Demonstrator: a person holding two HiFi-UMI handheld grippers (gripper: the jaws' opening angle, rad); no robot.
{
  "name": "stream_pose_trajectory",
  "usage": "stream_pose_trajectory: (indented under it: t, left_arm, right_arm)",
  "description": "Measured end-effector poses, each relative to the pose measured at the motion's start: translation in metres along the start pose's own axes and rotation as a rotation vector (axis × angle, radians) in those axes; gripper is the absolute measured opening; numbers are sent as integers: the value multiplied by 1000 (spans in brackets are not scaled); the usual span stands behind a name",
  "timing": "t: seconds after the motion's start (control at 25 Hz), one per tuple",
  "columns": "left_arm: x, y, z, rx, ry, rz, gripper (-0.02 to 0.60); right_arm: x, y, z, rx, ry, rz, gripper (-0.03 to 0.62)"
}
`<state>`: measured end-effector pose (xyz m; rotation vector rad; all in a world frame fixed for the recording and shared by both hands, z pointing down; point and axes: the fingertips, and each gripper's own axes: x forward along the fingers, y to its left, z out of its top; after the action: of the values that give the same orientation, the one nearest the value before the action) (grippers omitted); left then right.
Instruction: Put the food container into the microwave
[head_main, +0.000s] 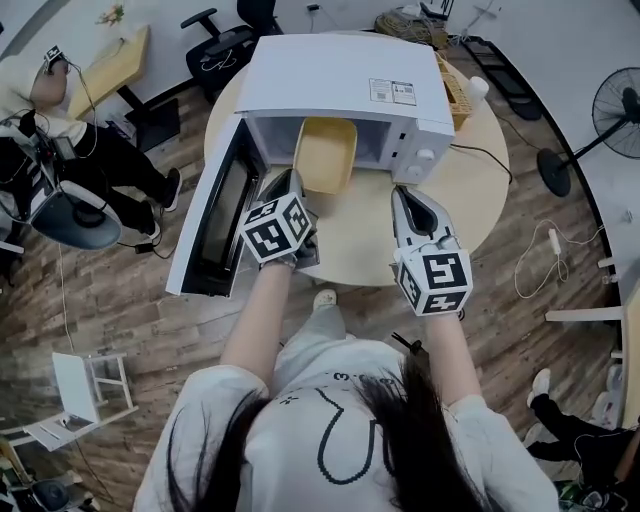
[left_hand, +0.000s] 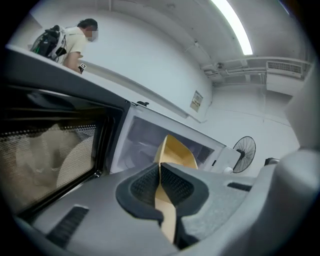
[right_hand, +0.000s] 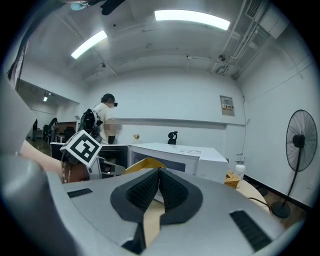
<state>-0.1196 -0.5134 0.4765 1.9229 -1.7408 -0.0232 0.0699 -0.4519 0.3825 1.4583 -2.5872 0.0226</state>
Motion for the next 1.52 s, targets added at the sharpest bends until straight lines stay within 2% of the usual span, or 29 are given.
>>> stream_pose_trajectory:
  t: [0.2, 0.56, 1.04, 1.24, 1.52]
  left_arm:
    - [35, 7, 5, -67, 32, -5, 17]
    - [84, 21, 3, -275, 81, -5, 18]
    - [135, 33, -7, -341, 134, 22, 18]
    - [149, 33, -6, -345, 139, 19, 18]
    - [158, 34, -4, -396, 140, 13, 21]
  right_arm:
    - [23, -5, -1, -9, 11, -11, 28]
    - [56, -8, -9, 7, 26, -33, 28]
    - [80, -12, -38, 45, 78, -55, 28]
    - [89, -15, -40, 53, 78, -66, 28]
    - [92, -15, -40, 56, 87, -66, 28]
